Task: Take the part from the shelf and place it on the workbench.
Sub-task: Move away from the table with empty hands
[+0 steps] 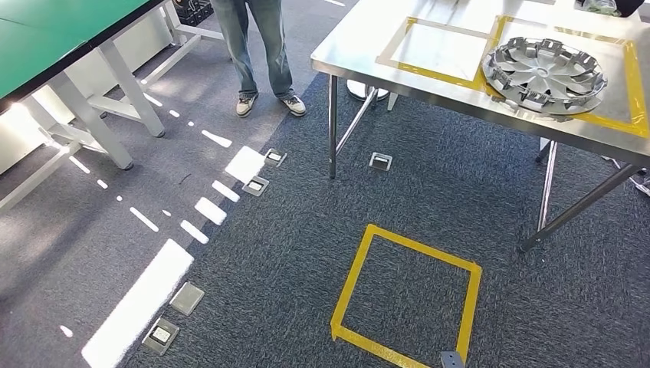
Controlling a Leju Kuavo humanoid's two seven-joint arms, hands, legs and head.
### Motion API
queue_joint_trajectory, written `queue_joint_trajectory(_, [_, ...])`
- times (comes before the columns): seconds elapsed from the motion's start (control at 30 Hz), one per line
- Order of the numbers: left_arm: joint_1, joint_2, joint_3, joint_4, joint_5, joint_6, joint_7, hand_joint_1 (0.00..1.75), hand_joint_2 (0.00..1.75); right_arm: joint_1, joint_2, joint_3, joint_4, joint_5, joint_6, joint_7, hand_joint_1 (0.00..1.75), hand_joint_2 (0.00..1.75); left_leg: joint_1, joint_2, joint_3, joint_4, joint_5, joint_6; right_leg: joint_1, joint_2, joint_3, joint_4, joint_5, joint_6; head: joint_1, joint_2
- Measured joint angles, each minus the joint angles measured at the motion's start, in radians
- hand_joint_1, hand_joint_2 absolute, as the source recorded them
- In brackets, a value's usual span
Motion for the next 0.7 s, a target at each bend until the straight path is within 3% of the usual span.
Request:
queue_joint_trajectory(0.03, [-0.001,0.000,-0.002,0.000,-0.003,0.004,-0.001,0.00,0.00,-0.003,0.002,0.001,0.009,0.000,-0.002,0.000,0.00,0.00,0.001,0.027,-0.022,0.053,-0.031,-0.005,0.001,-0.012,0.001,-0.001,0.001,-0.002,-0.007,0.000])
queue_joint_trajectory(0.1, [-0.004,0.000,-0.007,0.000,-0.009,0.010,-0.005,0.00,0.00,-0.005,0.005,0.002,0.029,-0.001,-0.005,0.001,0.00,0.00,0.006,0.055,-0.072,0.180,-0.091,-0.014,0.003,-0.040,0.001,-0.002,0.000,-0.003,-0.019,0.000])
queue_joint_trajectory(0.13, [-0.004,-0.001,-0.009,0.000,-0.012,0.013,-0.007,0.00,0.00,-0.004,0.006,0.002,0.037,-0.001,-0.006,0.003,0.00,0.00,0.008,0.059,-0.086,0.219,-0.102,-0.016,0.003,-0.055,0.001,-0.002,0.000,-0.002,-0.021,0.000])
queue_joint_trajectory(0.17, [-0.004,-0.001,-0.012,0.000,-0.015,0.014,-0.010,0.00,0.00,-0.005,0.007,0.003,0.044,-0.002,-0.007,0.006,0.00,0.00,0.009,0.063,-0.082,0.219,-0.093,-0.017,0.003,-0.069,0.001,-0.001,-0.001,-0.001,-0.023,0.000])
queue_joint_trajectory(0.23, [-0.004,-0.001,-0.015,0.000,-0.019,0.018,-0.012,0.00,0.00,-0.007,0.009,0.004,0.053,-0.002,-0.008,0.010,0.00,0.00,0.009,0.082,-0.021,0.112,-0.032,-0.013,0.003,-0.091,0.004,-0.001,-0.003,0.002,-0.025,0.000])
queue_joint_trajectory(0.27, [-0.005,-0.001,-0.016,0.000,-0.020,0.019,-0.013,0.00,0.00,-0.009,0.011,0.005,0.057,-0.002,-0.007,0.012,0.00,0.00,0.005,0.106,0.017,0.042,-0.007,-0.010,0.006,-0.100,0.007,0.000,-0.005,0.006,-0.027,0.000])
queue_joint_trajectory(0.33, [-0.010,-0.001,-0.018,0.000,-0.021,0.020,-0.015,0.00,0.00,-0.012,0.013,0.008,0.065,-0.002,-0.007,0.013,0.00,0.00,-0.004,0.143,0.063,-0.049,0.009,0.004,0.012,-0.118,0.009,0.002,-0.009,0.018,-0.029,0.000])
queue_joint_trajectory(0.37, [-0.011,-0.001,-0.018,0.000,-0.021,0.020,-0.015,0.00,0.00,-0.013,0.013,0.009,0.069,-0.002,-0.007,0.013,0.00,0.00,-0.008,0.146,0.065,-0.059,0.003,0.011,0.014,-0.129,0.009,0.002,-0.009,0.024,-0.027,0.000])
queue_joint_trajectory(0.43, [-0.009,-0.001,-0.019,0.000,-0.021,0.020,-0.015,0.00,0.00,-0.016,0.015,0.010,0.077,-0.002,-0.007,0.014,0.00,0.00,-0.007,0.126,0.062,-0.064,0.007,0.024,0.013,-0.143,0.010,0.004,-0.014,0.035,-0.022,0.000])
queue_joint_trajectory(0.5, [-0.006,-0.002,-0.020,0.000,-0.021,0.020,-0.015,0.00,0.00,-0.022,0.017,0.011,0.084,-0.002,-0.007,0.016,0.00,0.00,-0.003,0.106,0.060,-0.068,0.013,0.036,0.009,-0.107,-0.005,0.044,-0.048,0.043,-0.016,0.000])
queue_joint_trajectory(0.57, [-0.009,-0.002,-0.022,0.000,-0.021,0.021,-0.015,0.00,0.00,-0.024,0.017,0.012,0.093,-0.002,-0.007,0.026,0.00,0.00,-0.003,0.085,0.057,-0.069,0.017,0.044,0.008,-0.050,-0.060,0.167,-0.114,0.044,-0.005,0.000])
queue_joint_trajectory(0.63, [-0.012,-0.004,-0.025,0.000,-0.026,0.023,-0.013,0.00,0.00,-0.020,0.018,0.012,0.102,-0.004,-0.008,0.041,0.00,0.00,-0.006,0.058,0.056,-0.069,0.018,0.047,0.011,-0.030,-0.119,0.287,-0.152,0.041,0.004,0.000])
queue_joint_trajectory(0.67, [-0.012,-0.004,-0.027,0.000,-0.030,0.026,-0.010,0.00,0.00,-0.018,0.018,0.013,0.105,-0.006,-0.009,0.048,0.00,0.00,-0.007,0.044,0.057,-0.068,0.018,0.047,0.012,-0.027,-0.129,0.301,-0.142,0.037,0.008,0.000])
queue_joint_trajectory(0.7, [-0.012,-0.004,-0.030,0.000,-0.036,0.030,-0.006,0.00,0.00,-0.017,0.018,0.013,0.107,-0.009,-0.012,0.055,0.00,0.00,-0.009,0.030,0.058,-0.066,0.018,0.047,0.014,-0.023,-0.120,0.270,-0.111,0.033,0.011,0.000])
